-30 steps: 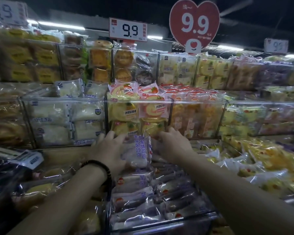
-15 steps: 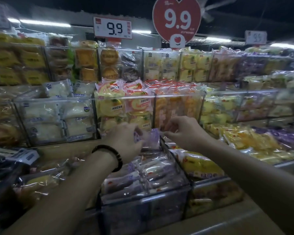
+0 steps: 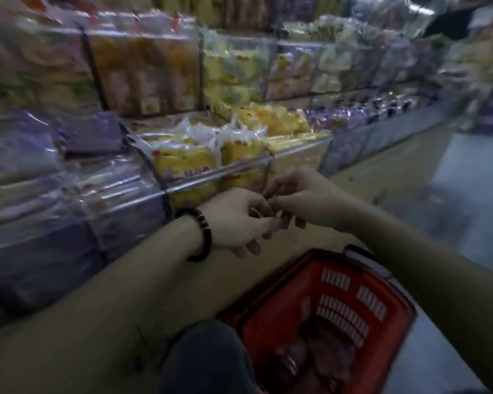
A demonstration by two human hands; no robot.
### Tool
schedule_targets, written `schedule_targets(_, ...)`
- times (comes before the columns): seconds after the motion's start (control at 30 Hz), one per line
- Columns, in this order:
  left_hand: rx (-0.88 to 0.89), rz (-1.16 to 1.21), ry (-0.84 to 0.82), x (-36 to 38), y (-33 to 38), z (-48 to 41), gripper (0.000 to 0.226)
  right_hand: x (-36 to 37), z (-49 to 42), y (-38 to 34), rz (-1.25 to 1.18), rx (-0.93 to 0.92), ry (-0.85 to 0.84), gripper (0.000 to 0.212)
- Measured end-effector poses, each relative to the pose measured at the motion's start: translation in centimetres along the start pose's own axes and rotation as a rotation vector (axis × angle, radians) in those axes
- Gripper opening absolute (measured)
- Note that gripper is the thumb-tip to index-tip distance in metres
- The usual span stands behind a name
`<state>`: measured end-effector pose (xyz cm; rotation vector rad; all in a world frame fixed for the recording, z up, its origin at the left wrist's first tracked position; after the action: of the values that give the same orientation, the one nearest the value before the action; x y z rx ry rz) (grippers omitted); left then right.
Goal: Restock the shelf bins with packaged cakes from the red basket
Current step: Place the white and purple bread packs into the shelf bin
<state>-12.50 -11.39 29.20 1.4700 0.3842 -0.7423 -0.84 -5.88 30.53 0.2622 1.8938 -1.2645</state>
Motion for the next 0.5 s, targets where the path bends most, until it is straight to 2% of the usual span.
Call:
schedule_targets(0.1, -0.09, -0.074, -0.178, 6.2, -3.6, -3.5, 0.022, 3.1, 1.6, 8.5, 0.022, 0.163, -0.122, 0.012)
schedule_targets(0.23, -0.184, -0.21, -0.319, 12.6, -8.6, -8.5, 0.028, 7.1, 3.8, 19.6, 0.07, 0.402, -0.212, 0.017)
schedule_targets(0.37, -0.252, -0.334, -0.52, 19.0, -12.9, -13.3, 0.035, 12.5, 6.3, 30.4, 0.011, 0.652, -0.316, 0.013)
schedule_targets(0.43, -0.282, -0.322, -0.605, 22.3, -15.1, -15.3, 0.031, 15.6, 7.9, 34.2, -0.013, 0.781, -0.413, 0.015)
schedule_targets(0.5, -0.243, -0.267, -0.613, 24.9, -16.7, -17.0, 0.02, 18.4, 9.0, 37.1, 0.021, 0.848, -0.5, 0.021)
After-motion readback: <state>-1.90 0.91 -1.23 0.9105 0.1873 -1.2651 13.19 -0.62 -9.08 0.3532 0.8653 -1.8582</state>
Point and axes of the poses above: each hand's wrist, its own z-axis away from the middle knuckle, its own x-axis out of the palm, y = z × x, the point moved 8 cm from there along -z, towards the middle knuckle, and after that the axes turned 4 degrees about z, right-handed, at the moved point
